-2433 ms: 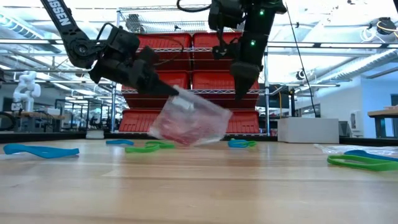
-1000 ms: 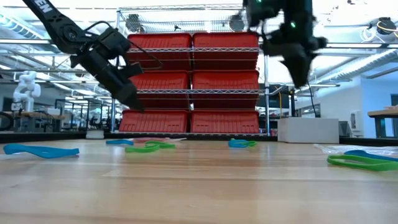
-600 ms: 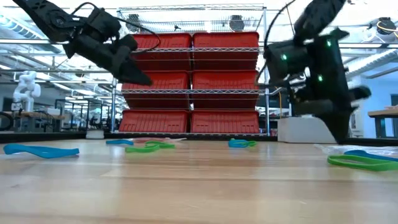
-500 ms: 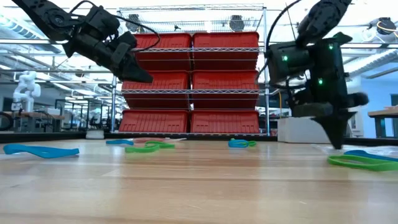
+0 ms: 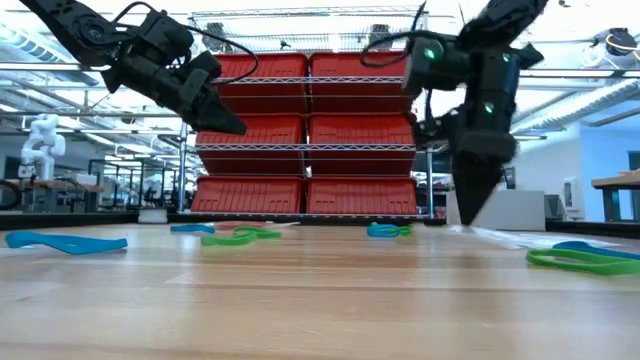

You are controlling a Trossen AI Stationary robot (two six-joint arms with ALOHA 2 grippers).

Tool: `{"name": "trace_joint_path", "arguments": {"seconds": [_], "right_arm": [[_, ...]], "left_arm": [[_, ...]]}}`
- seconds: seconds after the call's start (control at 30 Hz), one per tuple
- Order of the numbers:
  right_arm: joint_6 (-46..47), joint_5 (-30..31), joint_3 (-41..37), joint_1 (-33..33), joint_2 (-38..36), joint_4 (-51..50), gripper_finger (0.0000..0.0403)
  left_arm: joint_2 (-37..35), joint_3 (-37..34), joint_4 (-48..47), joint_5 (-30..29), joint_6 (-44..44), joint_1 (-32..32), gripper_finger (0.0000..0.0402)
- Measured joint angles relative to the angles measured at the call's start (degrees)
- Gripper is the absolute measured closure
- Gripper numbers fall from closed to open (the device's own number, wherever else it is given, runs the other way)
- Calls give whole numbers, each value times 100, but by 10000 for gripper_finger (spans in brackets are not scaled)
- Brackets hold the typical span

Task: Sort rubber bands
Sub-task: Open the middle zip bag

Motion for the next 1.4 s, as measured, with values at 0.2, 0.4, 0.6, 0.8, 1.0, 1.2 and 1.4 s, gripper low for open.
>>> {"name": "trace_joint_path", "arguments": {"seconds": [0.2,0.4,0.6,0.8,1.0,1.2,1.4], "right_arm": [[1223,-47,625,111,-2,-50,339],[2237,12,777,389,280,161,248],[2842,33,777,609,959,382,210],[2971,374,852,577,1266,165,245],[2427,796,1431,690,1290,-811,365],[1663,897,2513,903,1276,-1720,390],[852,829,3462,1184,1151,-2247,400]], "left_arm": [[0,0,1,0,-2,0,255],[2,0,-8,3,-2,0,255],[2,-2,-10,4,-8,0,255],[2,-2,-35,2,-20,0,255],[2,-7,-156,4,-20,-6,255],[2,-7,-150,34,94,-256,259],[131,-11,173,853,355,-746,273]]}}
